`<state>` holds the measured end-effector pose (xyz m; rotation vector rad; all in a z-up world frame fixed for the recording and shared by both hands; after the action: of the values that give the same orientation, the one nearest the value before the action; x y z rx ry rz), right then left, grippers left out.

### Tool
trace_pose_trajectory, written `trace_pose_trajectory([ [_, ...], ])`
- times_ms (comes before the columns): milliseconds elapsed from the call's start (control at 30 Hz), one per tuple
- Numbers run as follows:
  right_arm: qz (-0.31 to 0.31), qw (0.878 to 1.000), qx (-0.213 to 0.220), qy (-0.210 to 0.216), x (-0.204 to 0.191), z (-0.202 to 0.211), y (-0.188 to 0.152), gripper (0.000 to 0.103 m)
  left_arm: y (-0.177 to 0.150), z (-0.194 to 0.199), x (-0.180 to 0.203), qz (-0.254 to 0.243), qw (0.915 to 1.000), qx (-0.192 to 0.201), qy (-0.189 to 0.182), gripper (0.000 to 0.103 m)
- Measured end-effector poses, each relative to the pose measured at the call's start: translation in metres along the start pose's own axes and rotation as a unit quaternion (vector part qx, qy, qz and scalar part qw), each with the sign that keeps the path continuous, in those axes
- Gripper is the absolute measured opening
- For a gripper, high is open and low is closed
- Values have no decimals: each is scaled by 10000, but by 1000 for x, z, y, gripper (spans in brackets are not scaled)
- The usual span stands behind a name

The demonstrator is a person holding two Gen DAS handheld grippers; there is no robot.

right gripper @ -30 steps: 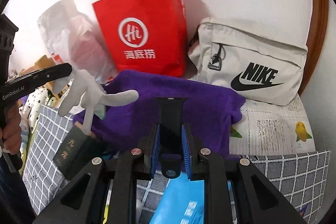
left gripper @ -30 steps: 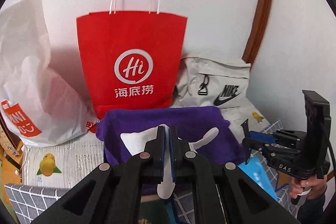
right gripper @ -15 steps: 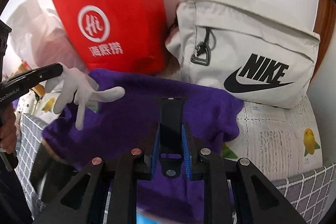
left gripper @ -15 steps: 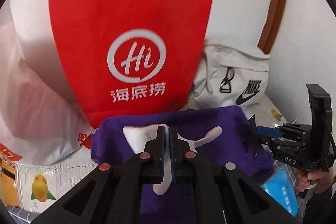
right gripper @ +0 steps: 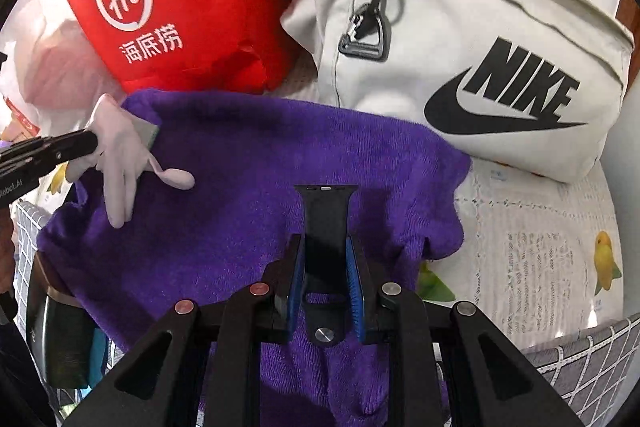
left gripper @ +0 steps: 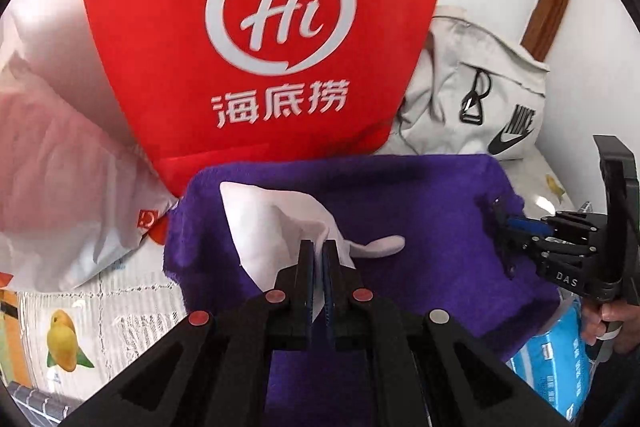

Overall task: Organize soft objects
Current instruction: 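Lower the gloves with the left gripper while the right gripper lowers the strap onto the purple towel, then open the left gripper on the gloves while the right gripper opens on the strap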

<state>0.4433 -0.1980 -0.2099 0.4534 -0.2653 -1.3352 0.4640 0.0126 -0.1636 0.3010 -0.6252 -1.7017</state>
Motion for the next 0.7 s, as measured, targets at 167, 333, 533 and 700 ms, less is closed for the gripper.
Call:
trace_pose_trajectory([
  [167,70,9999,-102,22,-1,-8,4,21,-3,-7,0,12,9998,-167,54,8],
  [333,-6,9999,-99,107,5,-9,5,22,-6,-11,2,1,9993,-294,212,25],
  [533,-23,9998,70,189,5,4,5,38,-9,-4,1,-12,9986,-292,450,50],
  [700,94,9995,229,184,1,22,4,39,-9,13,4,3,9981,-168,591,68],
])
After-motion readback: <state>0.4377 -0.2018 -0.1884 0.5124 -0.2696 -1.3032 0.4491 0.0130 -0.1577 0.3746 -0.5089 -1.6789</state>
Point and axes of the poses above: each gripper's, at about its wrist camera, not at the fingertips, and z roughly against the way its jaws point, x to its right, y to its top, the point moved 6 cm from there along -z, roughly the way its jaws point, and after that the axes turned 3 degrees about z, right-handed, at the moved point
